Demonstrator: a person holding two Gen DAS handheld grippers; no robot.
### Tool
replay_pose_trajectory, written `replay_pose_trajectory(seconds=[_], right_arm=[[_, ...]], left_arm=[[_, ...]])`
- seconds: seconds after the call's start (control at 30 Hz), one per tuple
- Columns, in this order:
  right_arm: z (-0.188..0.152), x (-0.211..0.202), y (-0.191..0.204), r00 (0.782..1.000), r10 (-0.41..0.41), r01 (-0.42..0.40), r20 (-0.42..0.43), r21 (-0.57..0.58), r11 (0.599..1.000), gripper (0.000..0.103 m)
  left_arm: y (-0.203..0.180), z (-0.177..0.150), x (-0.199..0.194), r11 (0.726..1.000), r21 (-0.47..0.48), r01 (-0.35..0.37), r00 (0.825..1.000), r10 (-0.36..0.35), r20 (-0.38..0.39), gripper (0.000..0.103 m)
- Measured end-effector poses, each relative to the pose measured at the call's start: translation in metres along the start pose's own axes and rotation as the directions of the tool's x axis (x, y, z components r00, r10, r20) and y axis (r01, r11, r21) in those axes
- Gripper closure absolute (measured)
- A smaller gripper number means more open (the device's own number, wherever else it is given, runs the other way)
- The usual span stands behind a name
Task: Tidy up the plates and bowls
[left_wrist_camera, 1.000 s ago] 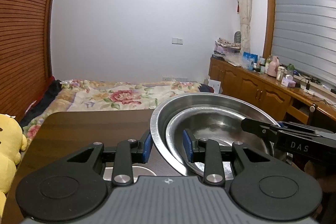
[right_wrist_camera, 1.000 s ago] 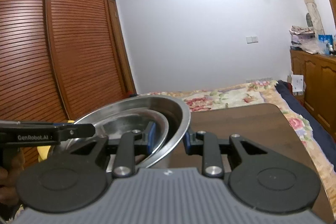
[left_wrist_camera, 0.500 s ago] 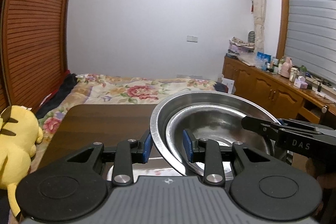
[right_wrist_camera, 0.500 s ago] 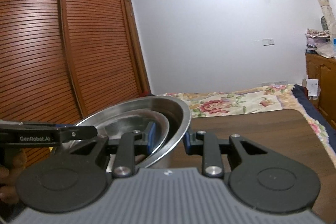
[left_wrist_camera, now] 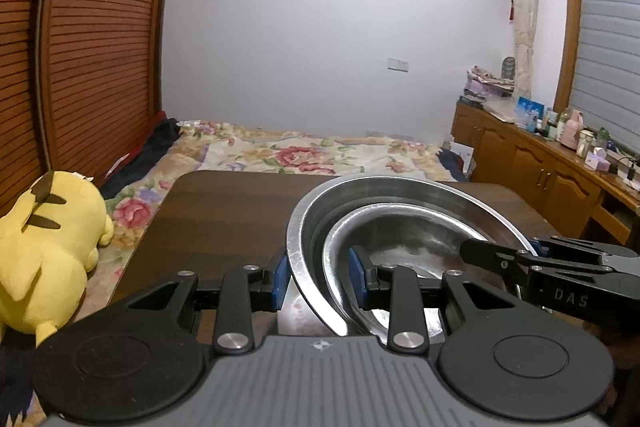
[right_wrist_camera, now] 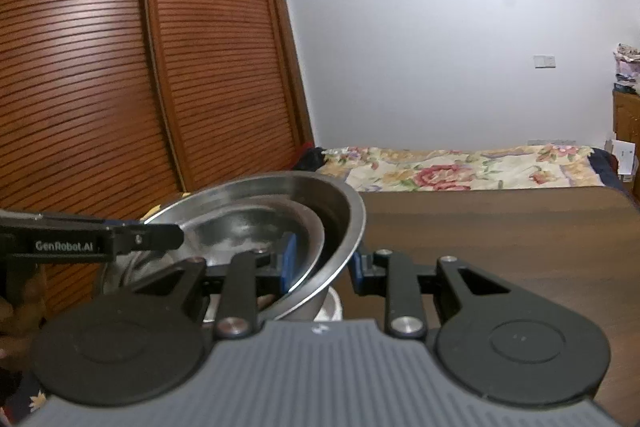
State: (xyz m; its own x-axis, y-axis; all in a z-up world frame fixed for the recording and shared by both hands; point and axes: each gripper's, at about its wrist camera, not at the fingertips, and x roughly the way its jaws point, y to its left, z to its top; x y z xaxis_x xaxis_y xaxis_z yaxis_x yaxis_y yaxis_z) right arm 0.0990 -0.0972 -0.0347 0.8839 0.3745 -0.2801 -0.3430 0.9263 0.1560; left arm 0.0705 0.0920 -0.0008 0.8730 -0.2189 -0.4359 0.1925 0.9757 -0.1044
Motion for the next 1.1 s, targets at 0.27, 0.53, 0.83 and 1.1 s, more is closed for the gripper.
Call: replay_pose_trajectory(seconds=[0.27,0.53,0.83,1.1], right_arm=[[-0.009,0.006,0.011,0.999,0.01,-0.011,-0.043,-0.027,1.0,0.073],[-0.015,0.012,0.016,0.997,0.008,-0.011,-0.077,-0.036,0.999,0.073],[-0.02,0.02,0.016,0.995,0.002,-0.006,-0.1,-0.037,0.999,0.073],[-0.024,0.026,0.015,0.993,0.0,-0.004,-0.117,-0.034,0.999,0.073]], left_arm=[[0.008,-0.015,0.005,1.0,-0.018,-0.012,0.999,0.011,-0.045,0.069],[0.011,-0.022,0.011,1.0,-0.019,-0.02,0.997,0.019,-0.071,0.069],[0.013,-0.028,0.022,0.999,-0.014,-0.029,0.995,0.027,-0.092,0.069],[0.009,-0.028,0.024,0.999,-0.005,-0.041,0.996,0.04,-0.08,0.069]])
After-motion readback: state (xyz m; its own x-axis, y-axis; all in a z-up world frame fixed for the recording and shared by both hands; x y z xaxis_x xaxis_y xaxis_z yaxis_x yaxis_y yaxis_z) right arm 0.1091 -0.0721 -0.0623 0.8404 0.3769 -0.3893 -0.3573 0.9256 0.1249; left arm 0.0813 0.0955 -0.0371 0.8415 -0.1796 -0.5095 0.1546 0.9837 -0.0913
